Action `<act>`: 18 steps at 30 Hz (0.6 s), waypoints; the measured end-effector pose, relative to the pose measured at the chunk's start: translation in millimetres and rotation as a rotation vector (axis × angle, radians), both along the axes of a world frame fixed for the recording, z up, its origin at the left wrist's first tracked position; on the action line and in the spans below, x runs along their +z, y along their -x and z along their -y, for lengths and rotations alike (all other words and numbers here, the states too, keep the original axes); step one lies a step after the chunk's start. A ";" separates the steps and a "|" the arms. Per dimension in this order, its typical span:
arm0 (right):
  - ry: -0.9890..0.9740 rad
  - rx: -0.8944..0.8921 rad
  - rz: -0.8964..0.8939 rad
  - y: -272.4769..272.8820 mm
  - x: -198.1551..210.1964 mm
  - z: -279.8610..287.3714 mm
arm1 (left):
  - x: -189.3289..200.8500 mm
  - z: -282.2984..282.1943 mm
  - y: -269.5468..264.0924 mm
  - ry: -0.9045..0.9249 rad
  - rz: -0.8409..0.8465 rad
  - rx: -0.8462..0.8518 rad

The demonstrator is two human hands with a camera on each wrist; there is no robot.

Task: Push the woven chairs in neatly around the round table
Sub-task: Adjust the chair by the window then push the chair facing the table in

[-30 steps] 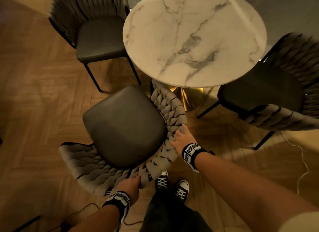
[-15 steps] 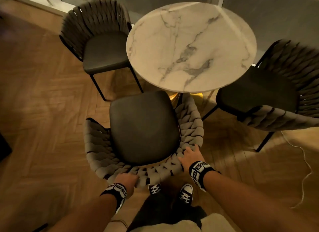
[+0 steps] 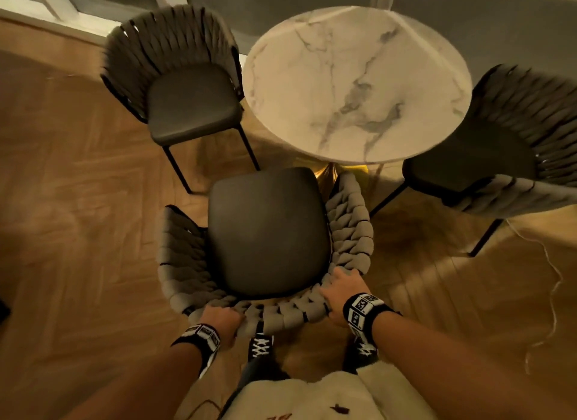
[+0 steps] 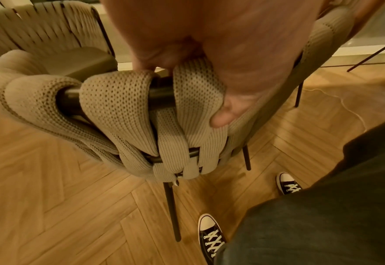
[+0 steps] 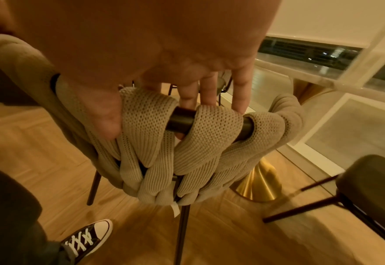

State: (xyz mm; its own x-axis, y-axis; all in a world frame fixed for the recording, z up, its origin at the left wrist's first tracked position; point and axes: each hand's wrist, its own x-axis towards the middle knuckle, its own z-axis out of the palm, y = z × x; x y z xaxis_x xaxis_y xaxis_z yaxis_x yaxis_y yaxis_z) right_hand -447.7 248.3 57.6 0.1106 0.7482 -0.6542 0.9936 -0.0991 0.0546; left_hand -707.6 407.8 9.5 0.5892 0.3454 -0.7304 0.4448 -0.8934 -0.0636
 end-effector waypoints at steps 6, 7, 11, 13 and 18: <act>0.062 -0.200 -0.020 71.8 11.9 -20.8 | 1.9 -60.1 42.9 -0.026 0.064 -0.201; 0.064 -0.226 -0.029 81.4 14.7 -22.7 | 5.3 -67.9 45.0 -0.036 0.065 -0.232; 0.097 -0.343 -0.050 111.2 24.4 -29.8 | 16.1 -95.5 46.8 -0.051 0.005 -0.346; 0.097 -0.393 -0.048 119.2 25.8 -34.2 | 14.6 -110.6 44.2 -0.053 -0.005 -0.377; 0.103 -0.485 -0.027 133.6 19.3 -53.1 | 22.5 -134.9 31.5 -0.111 -0.022 -0.289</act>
State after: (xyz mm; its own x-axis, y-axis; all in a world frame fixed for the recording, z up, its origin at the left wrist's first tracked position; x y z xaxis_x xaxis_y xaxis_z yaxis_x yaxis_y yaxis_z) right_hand -581.3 301.4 76.9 0.4121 0.5463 -0.7292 0.8356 -0.5457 0.0634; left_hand -739.1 542.7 32.1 0.6589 0.2443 -0.7115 0.1711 -0.9697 -0.1744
